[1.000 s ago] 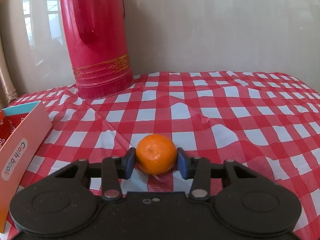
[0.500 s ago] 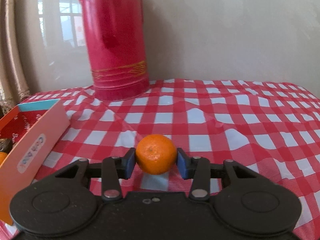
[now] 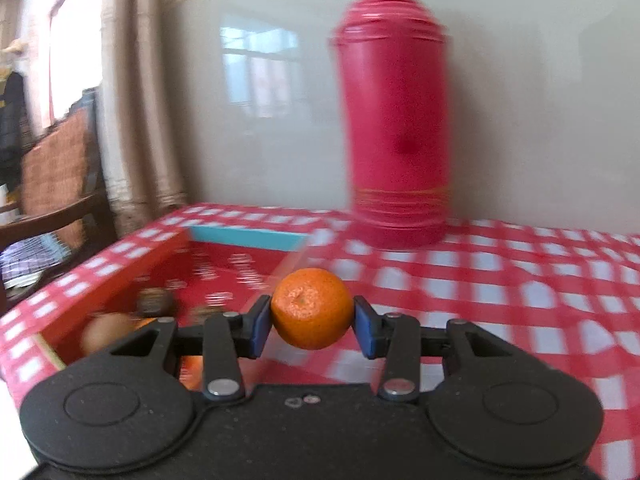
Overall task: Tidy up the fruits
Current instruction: 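Carry the mandarin with the right gripper into the box and release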
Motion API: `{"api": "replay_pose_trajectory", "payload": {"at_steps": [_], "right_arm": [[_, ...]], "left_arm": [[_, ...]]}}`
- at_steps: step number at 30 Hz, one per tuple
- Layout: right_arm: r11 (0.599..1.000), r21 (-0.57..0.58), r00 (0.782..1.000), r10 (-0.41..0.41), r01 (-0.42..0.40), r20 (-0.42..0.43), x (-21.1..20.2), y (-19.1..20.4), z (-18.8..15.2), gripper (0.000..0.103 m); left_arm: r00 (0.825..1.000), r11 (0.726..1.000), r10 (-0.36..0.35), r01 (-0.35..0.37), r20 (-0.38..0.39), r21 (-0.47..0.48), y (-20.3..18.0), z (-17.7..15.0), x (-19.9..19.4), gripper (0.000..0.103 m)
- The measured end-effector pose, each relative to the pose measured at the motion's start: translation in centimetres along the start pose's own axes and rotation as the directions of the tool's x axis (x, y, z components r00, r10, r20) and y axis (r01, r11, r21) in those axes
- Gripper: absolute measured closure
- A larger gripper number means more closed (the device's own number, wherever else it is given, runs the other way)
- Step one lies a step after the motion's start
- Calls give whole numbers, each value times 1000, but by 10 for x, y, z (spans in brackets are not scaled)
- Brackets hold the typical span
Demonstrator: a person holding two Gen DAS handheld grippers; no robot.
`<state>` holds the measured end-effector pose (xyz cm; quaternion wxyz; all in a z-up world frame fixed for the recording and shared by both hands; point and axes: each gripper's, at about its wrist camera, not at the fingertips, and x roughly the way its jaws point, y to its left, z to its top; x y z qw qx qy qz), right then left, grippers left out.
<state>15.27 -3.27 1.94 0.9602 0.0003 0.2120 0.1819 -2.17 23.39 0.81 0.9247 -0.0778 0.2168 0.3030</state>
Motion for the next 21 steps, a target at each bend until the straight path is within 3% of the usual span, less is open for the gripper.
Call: {"api": "replay_pose_trajectory", "payload": {"at_steps": [6, 12, 14, 18, 20, 21], "right_arm": [[990, -99, 995, 99, -101, -32, 8, 54, 0, 68], [979, -175, 992, 95, -108, -81, 17, 83, -6, 66], [977, -191, 993, 81, -95, -81, 15, 87, -6, 54], [983, -172, 997, 65, -70, -32, -6, 84, -3, 47], [988, -145, 999, 51, -52, -10, -21, 79, -1, 29], [990, -137, 999, 41, -42, -8, -26, 76, -1, 25]], "left_arm": [[1000, 1000, 0, 0, -1, -25, 10, -1, 3, 0], [1000, 998, -6, 6, -6, -63, 20, -1, 5, 0], [1000, 997, -11, 10, -6, -76, 23, -1, 6, 0], [1000, 996, -18, 17, -6, -85, 23, -1, 6, 0], [1000, 997, -19, 19, -1, -74, 21, -1, 5, 0], [1000, 997, -23, 23, 5, -69, 20, -1, 3, 0]]}}
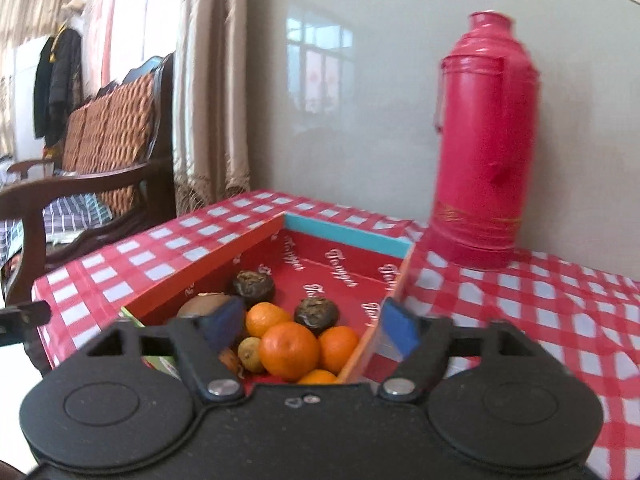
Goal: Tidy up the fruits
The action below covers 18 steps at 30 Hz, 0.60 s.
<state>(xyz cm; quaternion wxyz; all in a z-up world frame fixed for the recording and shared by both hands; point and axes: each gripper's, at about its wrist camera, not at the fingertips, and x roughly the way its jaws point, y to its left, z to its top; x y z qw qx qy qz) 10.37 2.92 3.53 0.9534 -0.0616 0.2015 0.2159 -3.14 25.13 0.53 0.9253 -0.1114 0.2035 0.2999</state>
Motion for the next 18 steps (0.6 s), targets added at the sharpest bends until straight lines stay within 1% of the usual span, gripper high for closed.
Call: {"api": "replay_pose_trajectory", "payload": {"at_steps": [3, 4, 5, 7, 10, 11, 14, 16, 18], "right_arm": [[999, 18, 999, -46, 46, -17, -24, -5, -2, 20], [997, 30, 997, -67, 68, -27, -32, -7, -4, 13], [995, 44, 996, -83, 84, -37, -40, -10, -6, 9], [990, 82, 993, -111, 114, -49, -58, -16, -9, 8], [972, 157, 984, -168, 176, -61, -85, -26, -9, 6], [964, 183, 981, -184, 193, -65, -96, -28, -7, 6], [955, 225, 981, -185, 195, -66, -119, -30, -6, 6], [950, 224, 976, -204, 217, -78, -132, -25, -6, 6], [949, 200, 969, -233, 244, -78, -144, -17, -8, 6]], "left_arm": [[1000, 999, -9, 9, 5, 35, -6, 1, -3, 0], [1000, 998, -21, 21, -10, 54, -9, 3, -3, 0], [999, 997, -32, 34, -34, 66, -13, 5, -3, 0], [995, 996, -64, 68, -74, 54, -17, 10, -9, 0], [991, 992, -109, 114, -82, 53, -25, 21, -35, 0], [989, 989, -125, 131, -74, 73, -30, 24, -47, 0], [987, 974, -153, 158, -45, 164, -43, 32, -86, 0], [982, 959, -179, 187, -56, 214, -49, 37, -108, 0], [976, 948, -206, 216, -67, 231, -51, 38, -128, 0]]}}
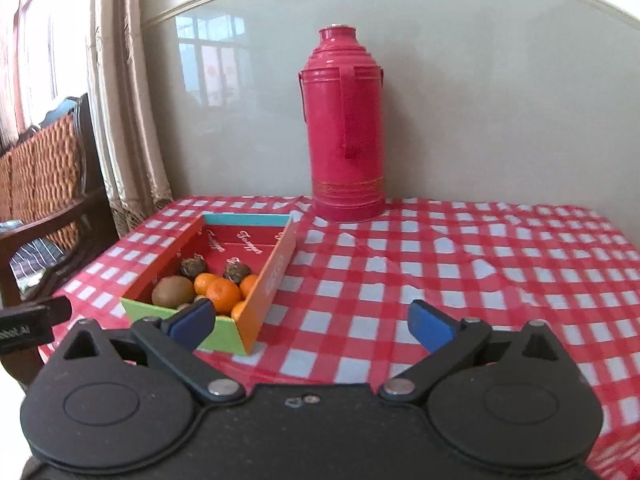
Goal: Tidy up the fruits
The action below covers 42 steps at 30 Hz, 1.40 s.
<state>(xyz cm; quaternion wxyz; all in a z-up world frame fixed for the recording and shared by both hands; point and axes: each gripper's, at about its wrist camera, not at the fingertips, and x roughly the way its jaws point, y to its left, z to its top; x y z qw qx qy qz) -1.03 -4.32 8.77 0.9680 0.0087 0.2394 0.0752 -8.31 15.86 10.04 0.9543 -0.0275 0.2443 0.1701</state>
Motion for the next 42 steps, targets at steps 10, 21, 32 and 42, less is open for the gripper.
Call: {"api": "replay_pose_trajectory", "payload": {"at_steps": [10, 21, 32, 42], "right_arm": [[1000, -11, 1000, -6, 6, 10, -18, -1, -1, 6], [1000, 10, 1000, -6, 6, -2, -15, -5, -5, 6], [1000, 11, 1000, 10, -10, -3, -14, -4, -4, 6], [1000, 2, 1000, 20, -20, 0, -14, -1, -4, 6]], "left_arm": [[999, 998, -39, 38, 4, 51, -19, 5, -31, 0], [1000, 998, -25, 25, 0, 54, -20, 3, -28, 0], [1000, 999, -28, 28, 10, 47, -17, 6, -28, 0], [999, 998, -31, 30, 15, 50, -17, 7, -29, 0]]}}
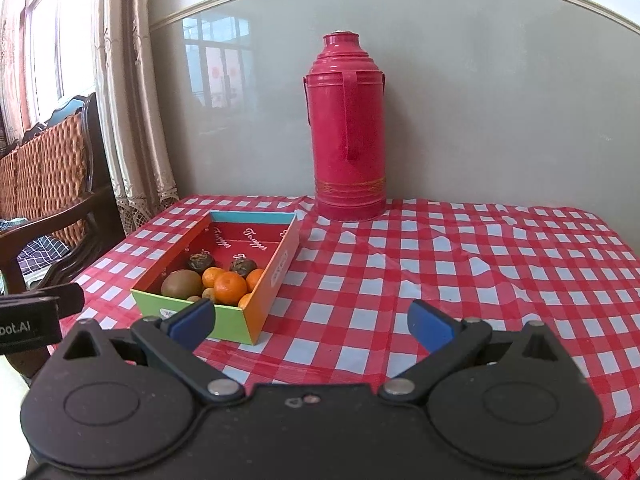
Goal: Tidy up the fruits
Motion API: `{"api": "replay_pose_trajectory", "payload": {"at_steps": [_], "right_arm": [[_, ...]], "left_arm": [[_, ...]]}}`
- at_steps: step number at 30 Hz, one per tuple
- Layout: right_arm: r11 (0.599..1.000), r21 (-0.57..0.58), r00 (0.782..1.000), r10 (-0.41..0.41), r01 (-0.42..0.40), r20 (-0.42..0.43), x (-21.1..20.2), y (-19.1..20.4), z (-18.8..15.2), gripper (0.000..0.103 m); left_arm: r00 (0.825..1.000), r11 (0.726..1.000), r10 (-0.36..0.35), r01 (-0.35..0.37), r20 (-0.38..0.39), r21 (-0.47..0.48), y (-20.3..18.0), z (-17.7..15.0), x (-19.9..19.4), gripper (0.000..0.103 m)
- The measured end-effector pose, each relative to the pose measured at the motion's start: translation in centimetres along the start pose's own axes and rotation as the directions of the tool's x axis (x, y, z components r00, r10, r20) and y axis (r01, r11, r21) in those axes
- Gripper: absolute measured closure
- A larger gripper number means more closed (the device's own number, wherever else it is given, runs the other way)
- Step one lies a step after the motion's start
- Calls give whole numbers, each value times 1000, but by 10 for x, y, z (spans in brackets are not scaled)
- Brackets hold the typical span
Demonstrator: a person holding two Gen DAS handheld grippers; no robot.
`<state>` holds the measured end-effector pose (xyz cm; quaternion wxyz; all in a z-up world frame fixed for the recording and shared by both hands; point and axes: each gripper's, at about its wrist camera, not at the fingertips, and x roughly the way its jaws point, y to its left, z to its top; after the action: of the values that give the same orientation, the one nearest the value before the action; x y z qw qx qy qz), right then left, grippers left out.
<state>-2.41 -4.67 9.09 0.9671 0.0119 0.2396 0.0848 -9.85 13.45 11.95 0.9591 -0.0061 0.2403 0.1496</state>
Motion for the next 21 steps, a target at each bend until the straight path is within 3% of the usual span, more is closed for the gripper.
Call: {"api": "replay_pose_trajectory", "payload": {"at_steps": [21], "right_arm": [[1000, -1, 1000, 6, -6, -5, 1, 1, -1, 6]], "left_arm": [[1000, 1000, -26, 26, 9, 6, -1, 0, -3, 0]]}}
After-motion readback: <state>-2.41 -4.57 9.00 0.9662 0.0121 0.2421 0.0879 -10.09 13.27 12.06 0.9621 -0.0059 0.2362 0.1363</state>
